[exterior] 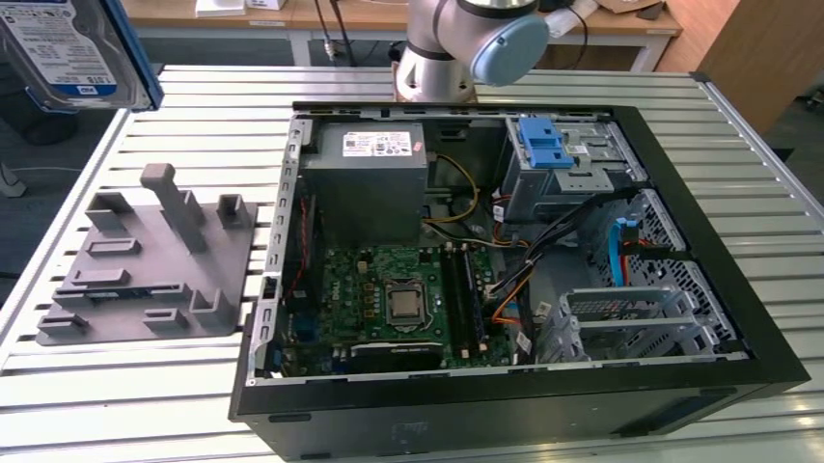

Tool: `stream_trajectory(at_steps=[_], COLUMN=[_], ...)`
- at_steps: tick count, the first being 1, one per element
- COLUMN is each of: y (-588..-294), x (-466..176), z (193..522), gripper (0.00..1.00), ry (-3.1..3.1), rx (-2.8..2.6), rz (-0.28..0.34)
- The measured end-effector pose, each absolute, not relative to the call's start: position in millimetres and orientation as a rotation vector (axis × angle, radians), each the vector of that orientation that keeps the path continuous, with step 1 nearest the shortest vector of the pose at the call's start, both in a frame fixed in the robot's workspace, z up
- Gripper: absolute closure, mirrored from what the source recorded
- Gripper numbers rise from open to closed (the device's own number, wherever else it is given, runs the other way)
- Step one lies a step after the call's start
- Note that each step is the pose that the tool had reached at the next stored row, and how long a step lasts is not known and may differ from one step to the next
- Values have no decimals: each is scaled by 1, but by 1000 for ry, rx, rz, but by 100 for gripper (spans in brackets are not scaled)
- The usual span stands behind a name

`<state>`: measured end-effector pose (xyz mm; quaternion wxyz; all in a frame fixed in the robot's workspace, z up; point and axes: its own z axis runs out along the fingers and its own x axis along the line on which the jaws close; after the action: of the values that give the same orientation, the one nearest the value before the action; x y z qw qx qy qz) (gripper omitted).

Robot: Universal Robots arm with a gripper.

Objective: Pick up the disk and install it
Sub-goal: 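Pick up the disk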

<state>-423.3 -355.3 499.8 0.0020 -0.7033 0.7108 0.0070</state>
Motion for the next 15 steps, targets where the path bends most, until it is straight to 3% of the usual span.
stream_trajectory(at_steps=[15], y=[-366], x=[-397], z=[500], gripper=[64], ry=[2231], rx=[-2206], rz=[22])
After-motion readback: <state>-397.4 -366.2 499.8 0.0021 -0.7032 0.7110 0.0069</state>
